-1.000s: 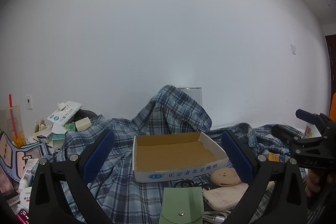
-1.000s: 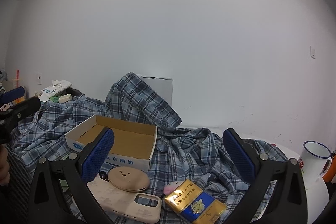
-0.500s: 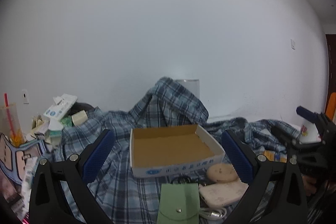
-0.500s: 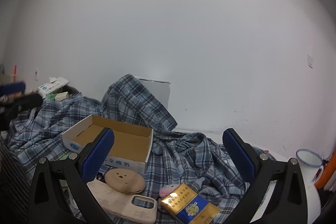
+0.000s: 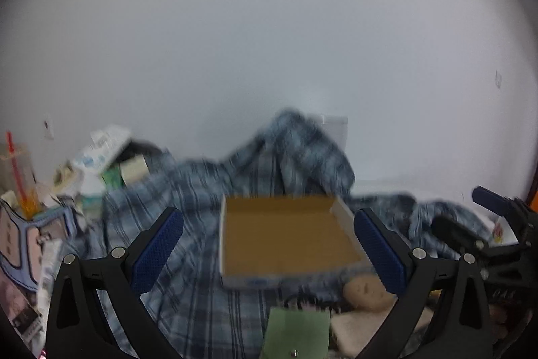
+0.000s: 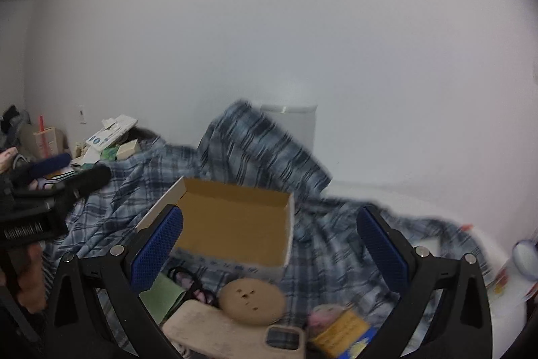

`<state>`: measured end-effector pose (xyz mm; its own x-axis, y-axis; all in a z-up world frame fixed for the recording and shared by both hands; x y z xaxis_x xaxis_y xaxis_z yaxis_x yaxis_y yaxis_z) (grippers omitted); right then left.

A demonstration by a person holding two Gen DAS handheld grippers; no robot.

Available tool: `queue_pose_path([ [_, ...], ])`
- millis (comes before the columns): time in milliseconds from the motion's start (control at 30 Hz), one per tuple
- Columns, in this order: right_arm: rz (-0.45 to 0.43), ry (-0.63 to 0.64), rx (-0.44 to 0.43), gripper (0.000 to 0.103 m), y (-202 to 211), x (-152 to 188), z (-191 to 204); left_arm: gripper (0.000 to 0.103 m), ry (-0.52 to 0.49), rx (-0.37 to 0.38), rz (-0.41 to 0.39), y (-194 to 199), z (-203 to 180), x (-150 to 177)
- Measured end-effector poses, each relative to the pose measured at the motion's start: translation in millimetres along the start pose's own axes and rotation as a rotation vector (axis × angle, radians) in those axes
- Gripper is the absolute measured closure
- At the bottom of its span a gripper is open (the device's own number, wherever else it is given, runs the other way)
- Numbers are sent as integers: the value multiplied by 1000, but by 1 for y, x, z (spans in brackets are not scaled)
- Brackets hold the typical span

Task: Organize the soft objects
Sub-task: 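Grasp the green pouch with the left gripper while the right gripper grasps the beige sponge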

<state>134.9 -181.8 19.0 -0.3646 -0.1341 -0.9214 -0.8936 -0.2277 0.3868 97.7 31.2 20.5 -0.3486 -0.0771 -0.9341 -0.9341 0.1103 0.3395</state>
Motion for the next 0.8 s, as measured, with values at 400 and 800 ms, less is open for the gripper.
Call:
queue_pose_path([
  [400,301,-10,-79,0,-71,58,-4,0,-51,23,208,-56,-9,54],
  [800,461,86,-97,3,-102,88,15,0,-24,-9,260,-67,-1,62],
])
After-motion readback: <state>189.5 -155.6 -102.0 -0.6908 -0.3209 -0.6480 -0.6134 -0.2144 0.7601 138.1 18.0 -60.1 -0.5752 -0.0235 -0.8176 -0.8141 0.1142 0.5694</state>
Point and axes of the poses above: each gripper's, at about its wrist camera, not at the fingertips, and y roughly against the way its jaws point, z to its left, x to its underside, the point moved 4 cm from there along -y, roughly the way its jaws point, and after that the axes turned 6 degrees about x, right-handed, at the moved point
